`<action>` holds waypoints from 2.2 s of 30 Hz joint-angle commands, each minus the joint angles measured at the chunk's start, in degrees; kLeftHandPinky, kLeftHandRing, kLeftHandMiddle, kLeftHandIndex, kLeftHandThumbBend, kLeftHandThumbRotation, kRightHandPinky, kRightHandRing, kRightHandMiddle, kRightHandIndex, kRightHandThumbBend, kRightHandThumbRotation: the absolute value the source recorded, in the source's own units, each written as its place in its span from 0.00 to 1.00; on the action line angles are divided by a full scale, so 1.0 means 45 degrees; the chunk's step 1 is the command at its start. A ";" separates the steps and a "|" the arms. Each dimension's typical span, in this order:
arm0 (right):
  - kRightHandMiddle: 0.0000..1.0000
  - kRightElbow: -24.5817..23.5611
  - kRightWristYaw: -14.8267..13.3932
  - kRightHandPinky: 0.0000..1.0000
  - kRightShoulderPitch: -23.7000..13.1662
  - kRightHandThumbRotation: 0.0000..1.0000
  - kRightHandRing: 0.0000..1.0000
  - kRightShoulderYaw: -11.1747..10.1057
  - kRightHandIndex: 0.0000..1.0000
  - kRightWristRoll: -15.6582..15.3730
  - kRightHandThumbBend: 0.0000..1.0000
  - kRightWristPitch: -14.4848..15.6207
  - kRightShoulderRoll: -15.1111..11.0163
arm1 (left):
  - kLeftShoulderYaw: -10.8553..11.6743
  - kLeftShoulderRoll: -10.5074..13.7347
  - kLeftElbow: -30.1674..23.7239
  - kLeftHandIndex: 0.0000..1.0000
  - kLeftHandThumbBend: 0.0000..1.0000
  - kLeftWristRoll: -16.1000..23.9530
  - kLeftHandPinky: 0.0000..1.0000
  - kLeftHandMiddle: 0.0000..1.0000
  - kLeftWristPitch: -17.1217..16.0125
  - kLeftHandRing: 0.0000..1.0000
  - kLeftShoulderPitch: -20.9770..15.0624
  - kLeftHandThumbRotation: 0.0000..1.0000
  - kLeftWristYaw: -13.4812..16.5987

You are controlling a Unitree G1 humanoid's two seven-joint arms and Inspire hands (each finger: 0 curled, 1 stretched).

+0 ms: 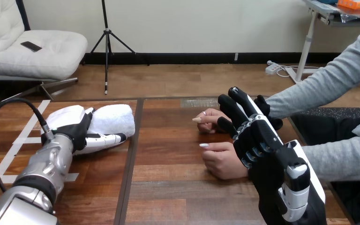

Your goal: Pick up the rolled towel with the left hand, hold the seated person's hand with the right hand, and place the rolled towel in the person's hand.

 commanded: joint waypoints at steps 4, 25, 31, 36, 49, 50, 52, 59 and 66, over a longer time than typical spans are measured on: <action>0.95 -0.0464 -0.0055 1.00 -0.0384 1.00 1.00 0.0024 0.96 0.0114 0.91 -0.0462 0.0198 | -0.0276 -0.0091 -0.0422 0.94 0.77 0.0157 0.97 0.96 -0.0548 0.96 0.0179 0.81 0.0163; 0.95 -0.0373 -0.0152 1.00 -0.0477 1.00 1.00 0.0051 0.96 0.0087 0.90 -0.0517 0.0208 | -0.0177 0.0021 -0.0613 0.94 0.81 0.0016 0.97 0.96 -0.1102 0.96 0.0579 0.77 0.0386; 0.95 -0.0371 -0.0141 1.00 -0.0492 1.00 1.00 0.0043 0.96 0.0097 0.90 -0.0508 0.0190 | -0.0124 0.0036 -0.0622 0.94 0.82 -0.0042 0.97 0.96 -0.1071 0.96 0.0584 0.75 0.0361; 0.95 -0.0426 -0.0154 1.00 -0.0473 1.00 1.00 0.0045 0.96 0.0094 0.91 -0.0452 0.0170 | -0.0110 0.0051 -0.0628 0.93 0.82 -0.0056 0.96 0.95 -0.0999 0.95 0.0516 0.75 0.0246; 0.95 -0.0417 -0.0163 1.00 -0.0507 1.00 1.00 0.0021 0.97 0.0119 0.92 -0.0458 0.0176 | -0.0028 0.0110 -0.0821 0.92 0.82 -0.0131 0.95 0.94 -0.0897 0.94 0.0362 0.77 -0.0043; 0.95 -0.0418 -0.0164 1.00 -0.0507 1.00 1.00 0.0020 0.97 0.0120 0.92 -0.0457 0.0177 | -0.0026 0.0113 -0.0832 0.92 0.82 -0.0134 0.95 0.93 -0.0896 0.94 0.0363 0.78 -0.0047; 0.95 -0.0413 -0.0165 1.00 -0.0520 1.00 1.00 0.0021 0.97 0.0117 0.92 -0.0454 0.0180 | 0.0003 0.0131 -0.0876 0.92 0.82 -0.0161 0.95 0.93 -0.0919 0.94 0.0373 0.78 -0.0043; 0.95 -0.0384 -0.0216 1.00 -0.0550 1.00 1.00 -0.0019 0.97 -0.0008 0.92 -0.0542 0.0199 | 0.0160 0.0223 -0.1170 0.92 0.82 -0.0308 0.95 0.93 -0.1083 0.93 0.0541 0.78 0.0089; 0.95 -0.0405 -0.0202 1.00 -0.0571 1.00 1.00 -0.0034 0.97 0.0032 0.91 -0.0484 0.0167 | 0.0221 0.0342 -0.1518 0.92 0.81 -0.0418 0.95 0.93 -0.1281 0.94 0.0805 0.80 0.0138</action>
